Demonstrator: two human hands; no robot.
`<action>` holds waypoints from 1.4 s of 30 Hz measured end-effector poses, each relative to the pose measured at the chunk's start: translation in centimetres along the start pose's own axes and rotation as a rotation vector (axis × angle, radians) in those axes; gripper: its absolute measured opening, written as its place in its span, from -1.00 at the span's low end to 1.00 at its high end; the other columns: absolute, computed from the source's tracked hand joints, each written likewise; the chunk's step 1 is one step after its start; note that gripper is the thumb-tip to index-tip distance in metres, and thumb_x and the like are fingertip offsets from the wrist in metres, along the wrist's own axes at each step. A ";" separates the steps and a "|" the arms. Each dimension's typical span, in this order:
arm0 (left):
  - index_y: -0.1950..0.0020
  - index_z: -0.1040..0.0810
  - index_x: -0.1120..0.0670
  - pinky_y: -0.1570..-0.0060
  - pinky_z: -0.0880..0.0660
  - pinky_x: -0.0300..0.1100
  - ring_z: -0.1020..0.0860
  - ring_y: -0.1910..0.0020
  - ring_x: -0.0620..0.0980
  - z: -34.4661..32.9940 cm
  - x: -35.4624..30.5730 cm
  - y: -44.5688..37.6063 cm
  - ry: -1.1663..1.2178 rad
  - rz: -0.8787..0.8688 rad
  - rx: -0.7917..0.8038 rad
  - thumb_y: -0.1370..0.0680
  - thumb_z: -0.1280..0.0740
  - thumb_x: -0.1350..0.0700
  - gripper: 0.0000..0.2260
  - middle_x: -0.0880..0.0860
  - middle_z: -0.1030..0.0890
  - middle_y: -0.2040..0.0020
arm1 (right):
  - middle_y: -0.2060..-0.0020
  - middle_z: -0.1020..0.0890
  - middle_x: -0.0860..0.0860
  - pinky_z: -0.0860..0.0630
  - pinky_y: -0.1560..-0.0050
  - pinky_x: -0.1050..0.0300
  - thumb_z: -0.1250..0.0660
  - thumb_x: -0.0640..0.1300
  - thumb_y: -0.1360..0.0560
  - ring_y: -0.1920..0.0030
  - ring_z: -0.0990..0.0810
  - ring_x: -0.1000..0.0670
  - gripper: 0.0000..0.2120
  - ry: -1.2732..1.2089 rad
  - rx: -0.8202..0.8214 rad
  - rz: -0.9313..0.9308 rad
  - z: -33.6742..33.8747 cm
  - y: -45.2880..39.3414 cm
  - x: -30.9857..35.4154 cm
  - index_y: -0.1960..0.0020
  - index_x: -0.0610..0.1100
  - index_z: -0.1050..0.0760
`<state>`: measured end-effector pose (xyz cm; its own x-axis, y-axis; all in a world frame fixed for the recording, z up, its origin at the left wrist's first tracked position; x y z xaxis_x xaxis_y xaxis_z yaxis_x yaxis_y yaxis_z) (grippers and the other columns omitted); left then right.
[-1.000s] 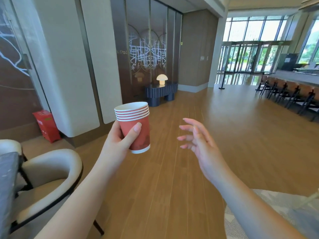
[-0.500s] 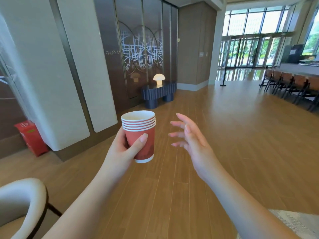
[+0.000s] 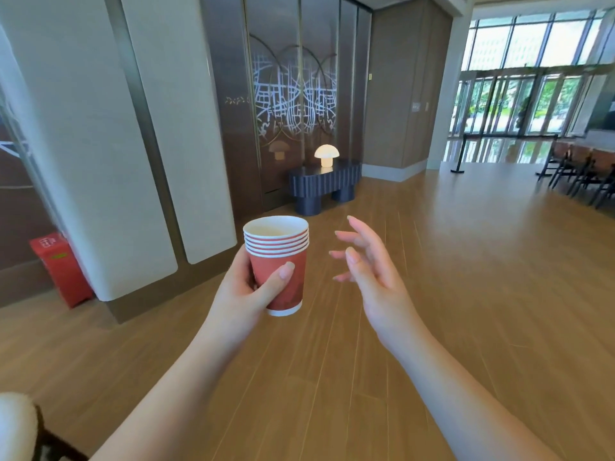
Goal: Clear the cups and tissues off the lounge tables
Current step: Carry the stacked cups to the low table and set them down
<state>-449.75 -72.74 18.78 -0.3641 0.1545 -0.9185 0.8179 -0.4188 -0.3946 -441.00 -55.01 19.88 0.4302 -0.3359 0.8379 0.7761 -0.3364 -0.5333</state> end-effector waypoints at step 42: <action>-0.25 -0.41 -0.37 0.13 -0.59 -0.40 -0.61 -0.14 -0.33 -10.6 33.4 -71.9 -0.013 0.069 -0.049 -0.22 -0.48 -0.43 -0.36 -0.39 -0.62 -0.09 | -0.34 -0.43 0.32 -0.56 -0.10 0.25 -0.12 0.32 -0.59 -0.29 -0.52 0.19 -0.50 0.007 -0.007 -0.054 7.8 -64.6 -46.3 -0.50 0.30 -0.15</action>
<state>-516.00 -28.00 16.19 -0.3121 0.1148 -0.9431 0.8616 -0.3841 -0.3319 -507.47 -10.87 16.42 0.3843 -0.3228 0.8649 0.7951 -0.3605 -0.4878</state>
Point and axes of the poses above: each hand's wrist, its own y-axis away from the middle knuckle, its own z-axis out of the back of the hand, x = y × z, the point moved 7 cm from there along -y, towards the middle knuckle
